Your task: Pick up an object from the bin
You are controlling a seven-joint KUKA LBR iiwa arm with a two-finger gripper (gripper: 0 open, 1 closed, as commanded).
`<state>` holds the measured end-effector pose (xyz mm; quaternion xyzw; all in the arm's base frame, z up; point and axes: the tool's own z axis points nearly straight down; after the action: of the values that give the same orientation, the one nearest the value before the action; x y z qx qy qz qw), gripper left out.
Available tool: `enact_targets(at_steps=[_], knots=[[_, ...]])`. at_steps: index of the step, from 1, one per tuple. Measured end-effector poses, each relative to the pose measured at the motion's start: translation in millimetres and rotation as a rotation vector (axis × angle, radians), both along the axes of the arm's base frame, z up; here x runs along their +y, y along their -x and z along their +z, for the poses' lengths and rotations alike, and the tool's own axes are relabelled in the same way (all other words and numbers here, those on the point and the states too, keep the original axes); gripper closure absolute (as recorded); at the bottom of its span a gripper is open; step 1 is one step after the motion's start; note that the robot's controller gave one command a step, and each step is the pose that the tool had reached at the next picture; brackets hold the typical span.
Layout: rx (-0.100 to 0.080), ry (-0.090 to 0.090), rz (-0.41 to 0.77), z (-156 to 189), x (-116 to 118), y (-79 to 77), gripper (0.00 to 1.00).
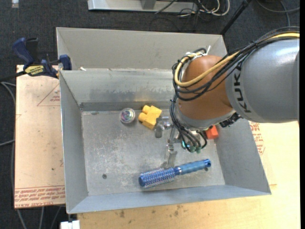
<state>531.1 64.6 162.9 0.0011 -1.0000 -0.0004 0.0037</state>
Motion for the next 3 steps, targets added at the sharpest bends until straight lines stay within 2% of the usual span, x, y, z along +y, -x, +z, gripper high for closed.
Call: enact_targets(at_steps=[1, 2, 3], knots=[[-0.017, -0.002, 0.203, -93.7, -13.8, 39.7, 0.0], [-0.006, -0.001, 0.204, -93.8, -14.0, 41.9, 1.0], [-0.018, -0.002, 0.28, 29.3, 19.5, 24.5, 1.0]])
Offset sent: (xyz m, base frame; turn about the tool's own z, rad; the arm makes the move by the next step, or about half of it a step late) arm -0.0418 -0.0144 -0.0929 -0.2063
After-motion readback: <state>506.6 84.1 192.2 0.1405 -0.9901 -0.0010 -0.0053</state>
